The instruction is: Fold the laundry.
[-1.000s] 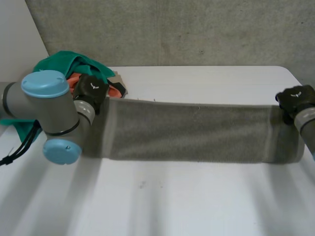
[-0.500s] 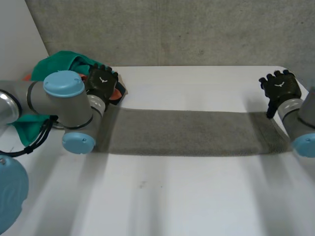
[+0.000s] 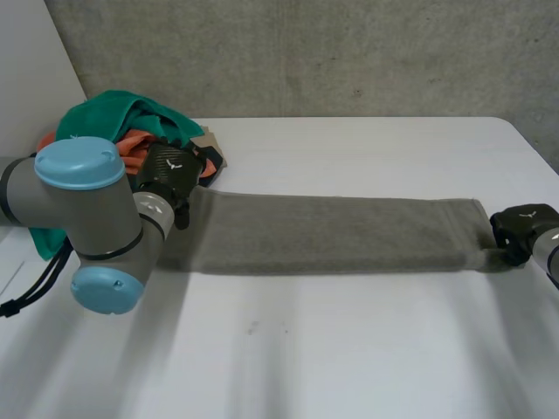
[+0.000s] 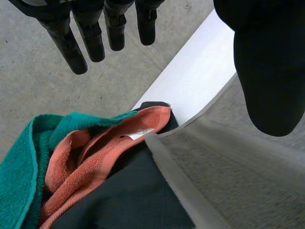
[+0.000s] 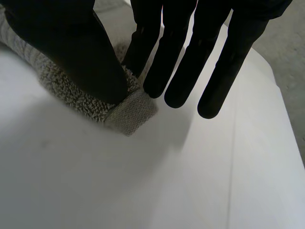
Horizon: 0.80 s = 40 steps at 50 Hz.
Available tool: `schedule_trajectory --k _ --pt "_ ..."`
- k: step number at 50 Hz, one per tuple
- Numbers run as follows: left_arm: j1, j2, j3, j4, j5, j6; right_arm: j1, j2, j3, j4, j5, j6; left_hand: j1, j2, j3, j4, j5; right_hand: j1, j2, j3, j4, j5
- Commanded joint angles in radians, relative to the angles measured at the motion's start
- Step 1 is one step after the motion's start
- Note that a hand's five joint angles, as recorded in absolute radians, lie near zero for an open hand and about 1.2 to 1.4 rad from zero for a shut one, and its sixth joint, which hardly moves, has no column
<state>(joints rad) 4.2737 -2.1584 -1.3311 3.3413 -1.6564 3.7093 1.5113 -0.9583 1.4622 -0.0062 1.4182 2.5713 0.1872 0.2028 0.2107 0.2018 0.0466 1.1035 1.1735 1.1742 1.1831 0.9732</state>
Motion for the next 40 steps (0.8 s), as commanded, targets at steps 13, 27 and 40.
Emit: schedule_trajectory --k 13,27,40 --pt "0.006 0.149 -0.092 0.0 0.021 0.0 -0.082 -0.08 -0.036 -0.152 0.085 -0.384 -0.013 -0.028 -0.036 -0.027 -0.047 0.293 0.223 0.222 0.213 0.249" --pt "0.008 0.226 -0.181 0.001 0.027 -0.045 0.694 -0.018 -0.049 -0.414 -0.186 -0.421 -0.013 -0.028 -0.036 -0.027 -0.047 0.293 0.223 0.222 0.213 0.249" --pt "0.009 0.224 -0.229 0.021 0.027 -0.046 0.854 0.171 -0.129 -0.41 -0.245 -0.479 -0.013 -0.028 -0.036 -0.027 -0.047 -0.601 -0.671 -0.672 -0.681 -0.646"
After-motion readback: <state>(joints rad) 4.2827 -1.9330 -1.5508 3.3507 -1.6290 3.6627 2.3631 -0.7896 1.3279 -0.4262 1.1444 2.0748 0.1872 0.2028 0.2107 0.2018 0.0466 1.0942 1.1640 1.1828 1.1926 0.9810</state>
